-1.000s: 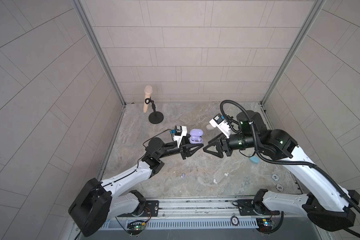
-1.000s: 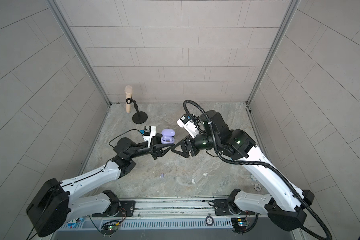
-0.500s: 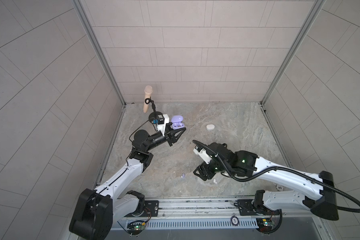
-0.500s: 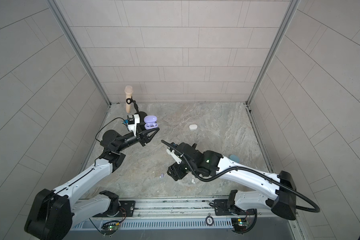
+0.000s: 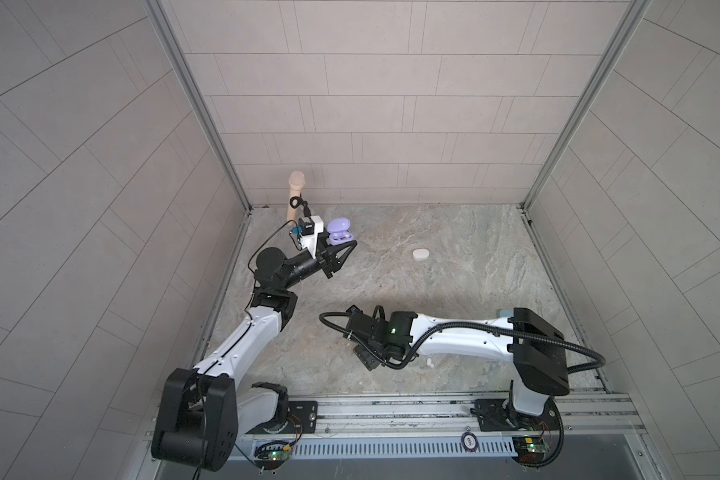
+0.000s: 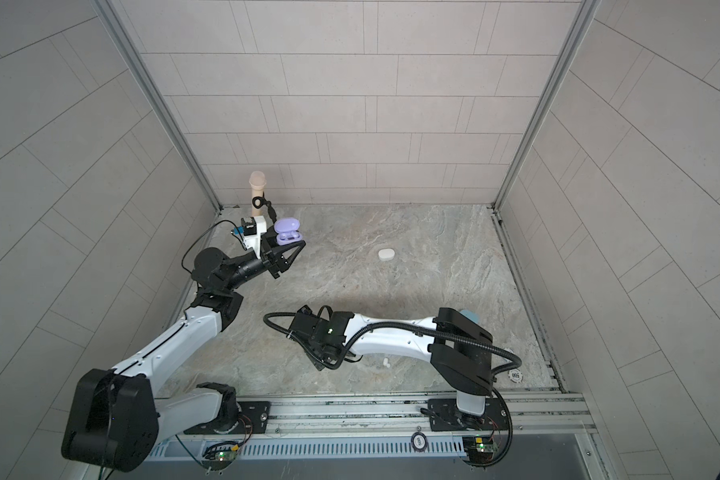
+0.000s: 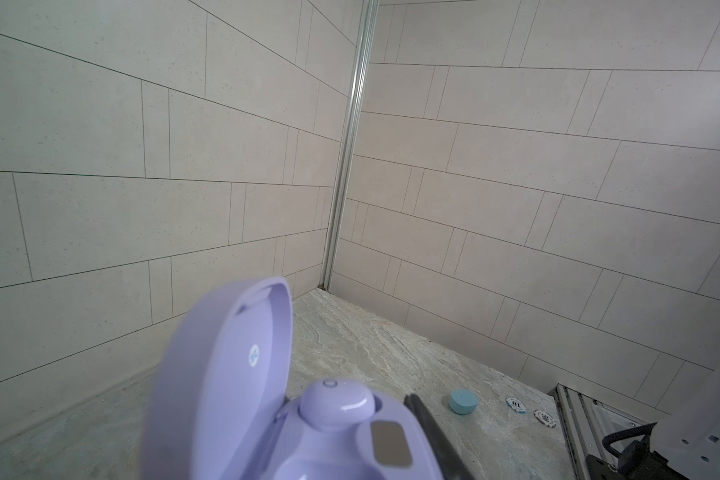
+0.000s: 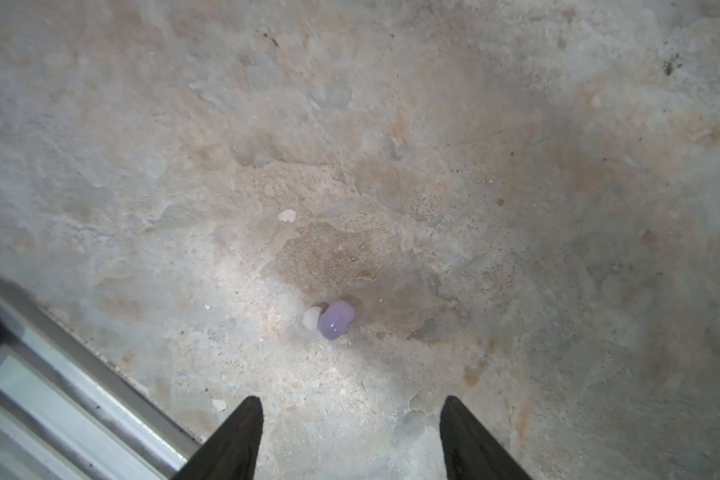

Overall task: Insert the wireless bluetooth earbuds into the charging case
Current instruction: 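Withdraw the right gripper toward the robot while the left gripper lifts the case away, then move the open right gripper above the second lavender earbud on the table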

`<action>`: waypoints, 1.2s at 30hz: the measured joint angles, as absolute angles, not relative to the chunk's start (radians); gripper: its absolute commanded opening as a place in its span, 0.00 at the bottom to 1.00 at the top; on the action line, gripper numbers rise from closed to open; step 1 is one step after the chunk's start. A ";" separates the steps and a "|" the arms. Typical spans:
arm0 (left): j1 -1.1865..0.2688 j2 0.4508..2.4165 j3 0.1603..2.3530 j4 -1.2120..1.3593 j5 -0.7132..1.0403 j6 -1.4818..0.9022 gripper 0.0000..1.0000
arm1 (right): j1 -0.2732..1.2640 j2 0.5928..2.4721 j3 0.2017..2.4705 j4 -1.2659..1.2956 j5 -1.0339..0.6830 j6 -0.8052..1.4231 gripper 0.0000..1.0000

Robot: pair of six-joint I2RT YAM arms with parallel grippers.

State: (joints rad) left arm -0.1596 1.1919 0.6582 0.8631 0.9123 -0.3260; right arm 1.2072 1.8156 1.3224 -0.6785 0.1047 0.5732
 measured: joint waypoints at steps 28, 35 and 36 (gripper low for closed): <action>-0.131 1.216 0.658 0.886 0.913 -0.351 0.00 | 1.199 2.118 1.587 -0.991 0.197 0.573 0.74; -0.131 1.189 0.643 0.885 0.913 -0.351 0.00 | 1.153 2.080 1.527 -1.019 0.239 0.573 0.74; -0.131 1.187 0.641 0.885 0.913 -0.351 0.00 | 1.146 2.076 1.525 -1.019 0.241 0.572 0.74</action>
